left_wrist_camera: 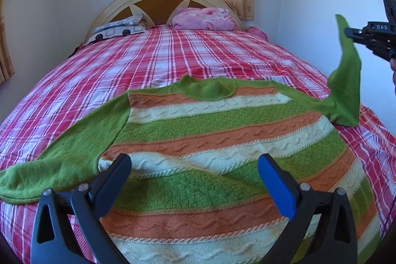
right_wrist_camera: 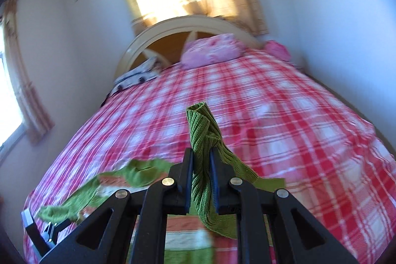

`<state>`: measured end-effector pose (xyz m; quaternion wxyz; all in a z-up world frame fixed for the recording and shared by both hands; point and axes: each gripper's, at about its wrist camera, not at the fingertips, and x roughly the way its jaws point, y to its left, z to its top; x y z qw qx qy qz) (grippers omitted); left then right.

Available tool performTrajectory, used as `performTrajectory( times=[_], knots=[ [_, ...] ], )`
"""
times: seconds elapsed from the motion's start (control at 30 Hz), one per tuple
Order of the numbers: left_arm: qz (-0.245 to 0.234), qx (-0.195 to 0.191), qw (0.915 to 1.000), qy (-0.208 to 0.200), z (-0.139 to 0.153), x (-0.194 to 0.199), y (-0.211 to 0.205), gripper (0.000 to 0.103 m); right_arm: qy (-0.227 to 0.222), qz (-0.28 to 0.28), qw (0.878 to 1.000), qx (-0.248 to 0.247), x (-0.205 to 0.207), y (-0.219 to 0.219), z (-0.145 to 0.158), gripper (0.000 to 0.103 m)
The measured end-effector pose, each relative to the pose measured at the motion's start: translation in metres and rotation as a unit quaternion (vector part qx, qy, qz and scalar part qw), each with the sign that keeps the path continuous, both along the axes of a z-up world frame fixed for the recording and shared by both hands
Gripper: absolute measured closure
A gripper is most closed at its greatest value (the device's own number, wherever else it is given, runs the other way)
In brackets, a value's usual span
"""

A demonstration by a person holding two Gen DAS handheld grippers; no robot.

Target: Fold small clothes

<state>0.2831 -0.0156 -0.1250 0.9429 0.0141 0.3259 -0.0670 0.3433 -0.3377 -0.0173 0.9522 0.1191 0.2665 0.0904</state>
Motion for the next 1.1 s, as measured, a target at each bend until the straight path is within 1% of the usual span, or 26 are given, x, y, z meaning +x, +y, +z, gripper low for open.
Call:
performTrajectory(
  times=[0.13,0.23,0.3,0.37,0.43,0.5,0.53,0.57,0.6,0.67,0.77,0.8,0.87,0.97,1.0,1.07,1.1],
  knots=[
    [0.012,-0.006,0.9999,0.005,0.0,0.002,0.009,0.0,0.012,0.042,0.999,-0.02,0.011,0.049,-0.014,0.09],
    [0.003,-0.012,0.9998,0.014,-0.002,0.002,0.011,0.0,0.025,0.074,0.997,-0.03,0.018,0.089,-0.033,0.09],
    [-0.001,-0.019,0.9996,0.021,-0.003,0.003,0.014,0.0,0.04,0.094,0.994,-0.032,0.021,0.117,-0.054,0.09],
    [-0.002,-0.029,0.9992,0.027,-0.003,0.004,0.018,0.0,0.052,0.103,0.993,-0.036,0.024,0.132,-0.073,0.09],
    [0.002,-0.029,0.9992,0.029,-0.003,0.006,0.02,0.0,0.071,0.113,0.99,-0.038,0.027,0.148,-0.097,0.09],
    [0.001,-0.028,0.999,0.034,-0.002,0.008,0.02,0.0,0.091,0.136,0.986,-0.035,0.029,0.159,-0.114,0.083],
    [-0.001,-0.027,0.999,0.036,-0.002,0.008,0.019,0.0,0.099,0.144,0.984,-0.026,0.028,0.16,-0.121,0.075],
    [-0.004,-0.025,0.999,0.037,-0.002,0.009,0.017,0.0,0.107,0.15,0.983,-0.016,0.026,0.158,-0.125,0.056],
    [-0.008,-0.023,0.999,0.038,-0.002,0.01,0.015,0.0,0.112,0.155,0.981,-0.005,0.022,0.154,-0.128,0.044],
    [-0.024,-0.022,0.9986,0.042,-0.001,0.012,0.005,0.0,0.114,0.156,0.981,0.005,0.01,0.142,-0.127,0.044],
    [-0.046,-0.02,0.9976,0.048,-0.001,0.02,-0.011,0.001,0.113,0.14,0.983,-0.028,-0.013,0.121,-0.125,0.043],
    [-0.054,-0.017,0.997,0.052,-0.002,0.024,-0.018,0.002,0.113,0.133,0.984,-0.037,-0.022,0.112,-0.124,0.042],
    [-0.069,-0.019,0.9951,0.068,-0.005,0.036,-0.03,0.011,0.111,0.122,0.985,-0.05,-0.039,0.097,-0.126,0.039],
    [-0.083,-0.031,0.9899,0.11,-0.015,0.059,-0.049,0.017,0.111,0.106,0.985,-0.073,-0.057,0.081,-0.133,0.038],
    [-0.083,-0.028,0.9894,0.116,-0.018,0.063,-0.053,0.018,0.107,0.102,0.985,-0.085,-0.064,0.078,-0.137,0.038],
    [-0.077,-0.024,0.9885,0.128,-0.024,0.073,-0.061,0.024,0.102,0.097,0.986,-0.094,-0.073,0.073,-0.142,0.038],
    [-0.076,-0.024,0.9867,0.141,-0.03,0.079,-0.067,0.025,0.101,0.096,0.986,-0.093,-0.076,0.072,-0.145,0.038]
  ],
)
